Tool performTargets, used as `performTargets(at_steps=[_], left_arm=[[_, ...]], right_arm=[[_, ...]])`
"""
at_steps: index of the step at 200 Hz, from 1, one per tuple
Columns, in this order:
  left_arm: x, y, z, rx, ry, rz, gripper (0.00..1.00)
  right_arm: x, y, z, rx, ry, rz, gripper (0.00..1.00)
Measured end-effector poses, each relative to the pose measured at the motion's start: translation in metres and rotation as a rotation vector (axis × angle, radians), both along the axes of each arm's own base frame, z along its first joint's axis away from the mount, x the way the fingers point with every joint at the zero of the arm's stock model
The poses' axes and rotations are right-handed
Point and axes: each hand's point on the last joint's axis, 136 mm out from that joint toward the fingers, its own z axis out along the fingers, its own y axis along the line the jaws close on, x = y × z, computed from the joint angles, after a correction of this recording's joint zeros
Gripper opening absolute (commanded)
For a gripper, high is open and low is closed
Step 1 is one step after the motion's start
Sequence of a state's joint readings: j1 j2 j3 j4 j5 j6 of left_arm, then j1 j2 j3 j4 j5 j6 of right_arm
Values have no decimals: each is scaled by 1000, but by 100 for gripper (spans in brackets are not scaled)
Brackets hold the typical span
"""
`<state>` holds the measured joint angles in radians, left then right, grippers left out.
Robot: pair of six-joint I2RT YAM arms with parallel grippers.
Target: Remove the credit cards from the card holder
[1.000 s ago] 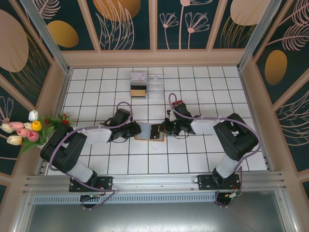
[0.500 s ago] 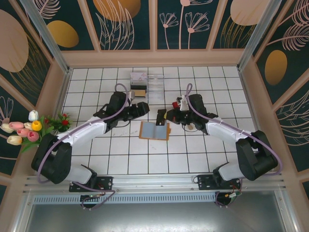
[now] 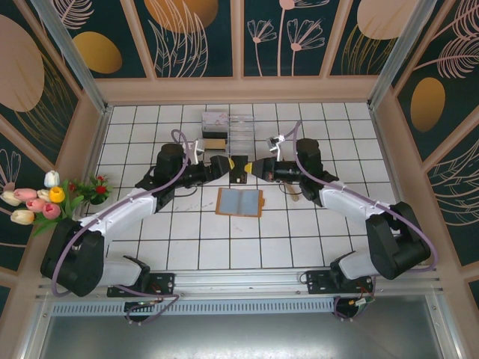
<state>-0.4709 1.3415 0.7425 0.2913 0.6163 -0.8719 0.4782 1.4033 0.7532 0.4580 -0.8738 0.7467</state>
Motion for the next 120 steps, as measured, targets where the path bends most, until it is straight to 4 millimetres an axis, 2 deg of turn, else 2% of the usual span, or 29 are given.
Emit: performTargets(at_steps=[12, 29, 51, 97, 120], left_arm=[[-2, -6, 7, -39, -8, -39, 80], [-6, -14, 16, -91, -24, -92, 63], [-7, -19, 38, -176, -48, -132, 47], [-2, -22, 81, -285, -118, -156, 25], [-2, -24, 92, -314, -141, -177, 20]], right_arm=[[-2, 3, 12, 31, -20, 31, 0], [-5, 6, 30, 65, -60, 74, 0], [-1, 4, 41, 86, -79, 110, 0], [15, 9, 68, 101, -129, 188, 0], [15, 8, 79, 104, -164, 213, 0]])
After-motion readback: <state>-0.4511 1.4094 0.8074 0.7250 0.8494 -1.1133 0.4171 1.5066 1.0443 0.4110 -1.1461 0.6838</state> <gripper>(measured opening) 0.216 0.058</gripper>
